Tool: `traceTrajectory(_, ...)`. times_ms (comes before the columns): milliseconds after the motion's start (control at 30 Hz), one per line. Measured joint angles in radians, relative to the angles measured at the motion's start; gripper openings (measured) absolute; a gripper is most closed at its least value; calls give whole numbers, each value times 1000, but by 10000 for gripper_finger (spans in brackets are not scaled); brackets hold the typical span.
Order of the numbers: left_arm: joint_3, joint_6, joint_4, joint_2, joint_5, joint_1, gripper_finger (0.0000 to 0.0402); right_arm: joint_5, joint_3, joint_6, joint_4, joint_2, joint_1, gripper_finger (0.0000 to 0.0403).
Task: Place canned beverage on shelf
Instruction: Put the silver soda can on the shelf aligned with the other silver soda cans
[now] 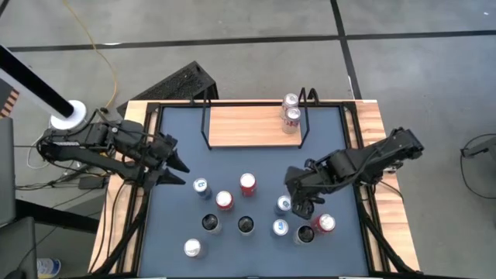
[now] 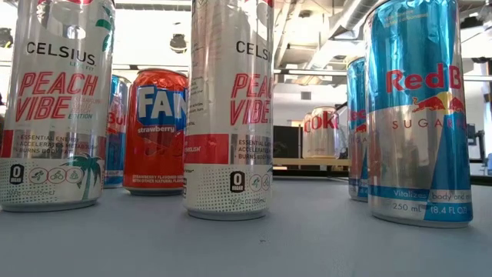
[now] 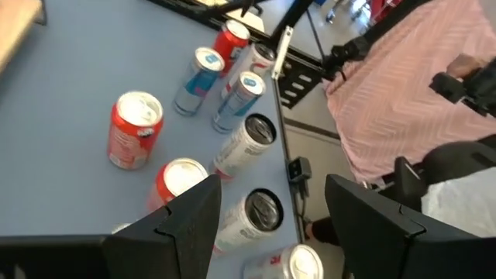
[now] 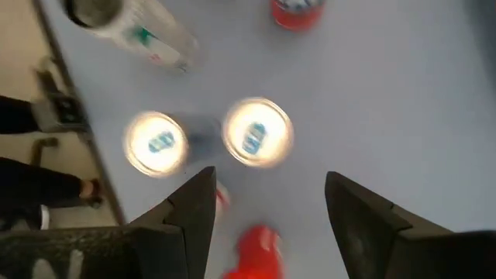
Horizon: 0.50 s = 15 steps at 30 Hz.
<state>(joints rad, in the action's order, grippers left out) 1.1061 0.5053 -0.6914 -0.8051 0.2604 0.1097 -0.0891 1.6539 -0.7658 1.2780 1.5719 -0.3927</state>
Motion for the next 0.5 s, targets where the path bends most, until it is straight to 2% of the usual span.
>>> traceTrajectory(133,0,1,-6,0,28,62,222,5,0,5,-212,10,-5,225)
traceTrajectory(267,0,23,41,-2,0,195,222,9,0,13,-346,23,-5,225)
traceTrajectory(367,9,55,58,-27,-88,316,222,12,14,13,-316,19,-11,225)
traceTrajectory(500,56,111,25,-118,-244,454,222,33,39,15,-183,17,-36,225)
